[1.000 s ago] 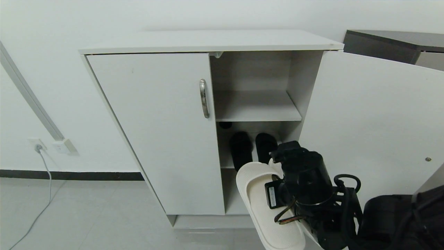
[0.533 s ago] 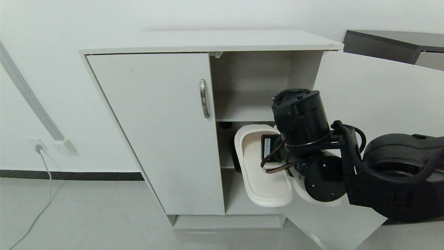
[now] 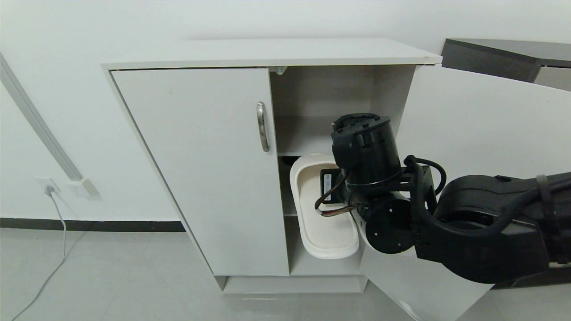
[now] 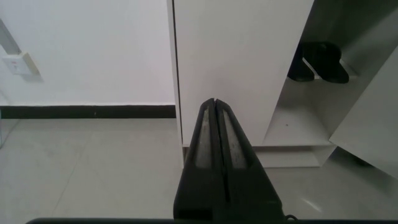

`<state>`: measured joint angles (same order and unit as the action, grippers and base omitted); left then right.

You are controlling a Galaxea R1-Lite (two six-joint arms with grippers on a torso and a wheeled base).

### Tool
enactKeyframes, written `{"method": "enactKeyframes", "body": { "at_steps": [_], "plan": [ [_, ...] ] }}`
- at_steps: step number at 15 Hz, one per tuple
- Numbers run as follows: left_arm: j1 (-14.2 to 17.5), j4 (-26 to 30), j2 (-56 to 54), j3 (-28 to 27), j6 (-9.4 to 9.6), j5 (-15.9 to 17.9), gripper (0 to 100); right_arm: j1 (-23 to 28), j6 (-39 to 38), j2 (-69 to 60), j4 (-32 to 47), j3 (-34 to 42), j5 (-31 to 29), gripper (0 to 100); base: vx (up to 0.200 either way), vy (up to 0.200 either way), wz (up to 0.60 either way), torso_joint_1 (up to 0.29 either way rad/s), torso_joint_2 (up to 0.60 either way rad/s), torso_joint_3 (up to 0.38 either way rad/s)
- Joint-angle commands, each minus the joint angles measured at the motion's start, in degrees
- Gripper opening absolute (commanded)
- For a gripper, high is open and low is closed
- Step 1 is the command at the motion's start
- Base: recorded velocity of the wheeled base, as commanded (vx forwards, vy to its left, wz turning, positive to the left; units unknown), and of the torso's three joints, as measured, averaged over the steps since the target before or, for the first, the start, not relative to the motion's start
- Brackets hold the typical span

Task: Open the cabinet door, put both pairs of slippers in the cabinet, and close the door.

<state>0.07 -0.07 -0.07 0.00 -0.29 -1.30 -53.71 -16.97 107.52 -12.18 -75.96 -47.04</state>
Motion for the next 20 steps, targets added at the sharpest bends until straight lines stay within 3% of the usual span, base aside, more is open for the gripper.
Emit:
{"method": "enactKeyframes", "body": {
  "at_steps": [1,14,20],
  "plan": [
    [0.01,-0.01,0.07,0.00,0.03,-0.01,0,0.10,0.53,0.50,-0.74,-0.24,0.02,0,0.000,0.000,0.00,0.000,0.00,0.000],
    [0.01,-0.01,0.07,0.00,0.12,-0.01,0,0.71,1.50,1.90,-1.44,-0.77,0.02,0,0.185,0.000,0.00,0.001,0.00,0.002],
    [0.01,-0.01,0.07,0.00,0.03,-0.01,0,3.26,3.43,5.95,-2.06,-6.04,0.11,0,0.000,0.000,0.00,0.000,0.00,0.000]
  ]
}}
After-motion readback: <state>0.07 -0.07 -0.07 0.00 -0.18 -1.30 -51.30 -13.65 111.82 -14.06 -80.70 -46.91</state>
